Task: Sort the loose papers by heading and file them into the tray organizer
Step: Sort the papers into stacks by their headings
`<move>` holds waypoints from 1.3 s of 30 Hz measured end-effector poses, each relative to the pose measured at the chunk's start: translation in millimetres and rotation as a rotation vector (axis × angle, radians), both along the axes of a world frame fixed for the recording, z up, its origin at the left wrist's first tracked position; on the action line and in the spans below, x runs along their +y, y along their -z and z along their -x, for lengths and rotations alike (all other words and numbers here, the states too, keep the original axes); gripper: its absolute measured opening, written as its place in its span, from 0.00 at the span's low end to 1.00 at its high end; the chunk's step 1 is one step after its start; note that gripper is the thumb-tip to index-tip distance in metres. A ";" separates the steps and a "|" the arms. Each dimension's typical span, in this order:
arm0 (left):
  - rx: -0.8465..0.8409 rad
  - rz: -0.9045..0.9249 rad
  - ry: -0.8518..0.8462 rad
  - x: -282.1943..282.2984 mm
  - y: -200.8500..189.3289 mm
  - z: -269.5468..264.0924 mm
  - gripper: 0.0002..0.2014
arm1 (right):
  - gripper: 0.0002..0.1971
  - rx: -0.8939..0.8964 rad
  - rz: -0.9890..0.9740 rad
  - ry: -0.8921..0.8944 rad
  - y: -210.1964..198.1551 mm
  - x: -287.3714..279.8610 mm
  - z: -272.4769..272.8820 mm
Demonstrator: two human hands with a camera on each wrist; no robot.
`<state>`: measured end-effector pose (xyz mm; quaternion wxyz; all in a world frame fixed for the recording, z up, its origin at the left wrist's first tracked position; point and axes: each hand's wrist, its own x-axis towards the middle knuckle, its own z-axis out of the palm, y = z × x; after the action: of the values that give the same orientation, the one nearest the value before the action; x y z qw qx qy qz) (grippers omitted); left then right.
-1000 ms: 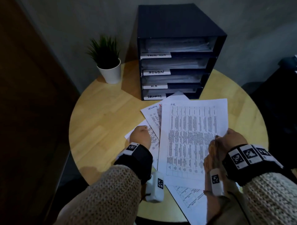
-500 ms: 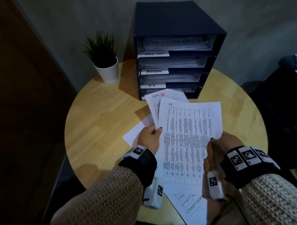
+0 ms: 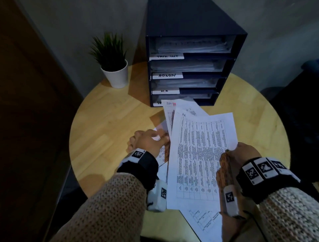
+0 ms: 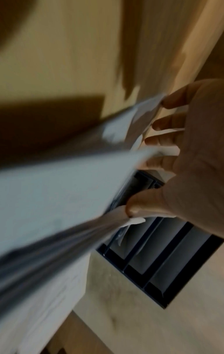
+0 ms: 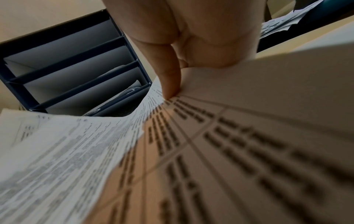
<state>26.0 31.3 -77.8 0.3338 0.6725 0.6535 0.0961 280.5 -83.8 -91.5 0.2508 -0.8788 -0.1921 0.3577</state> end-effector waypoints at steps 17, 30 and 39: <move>-0.115 -0.130 -0.136 24.0 -21.2 32.8 0.06 | 0.25 -0.240 0.267 -0.210 -21.8 3.7 14.4; -0.366 -0.496 -0.537 24.5 -61.4 76.4 0.15 | 0.21 -0.063 0.039 -0.047 -15.7 -3.3 15.7; -0.529 -0.489 -0.728 33.6 -65.6 77.0 0.16 | 0.19 -0.135 0.139 -0.088 -7.5 1.5 9.8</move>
<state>-51.1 64.9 -12.2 0.2656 0.4126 0.6969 0.5230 270.7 -82.3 -84.0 0.1598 -0.9069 -0.2217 0.3206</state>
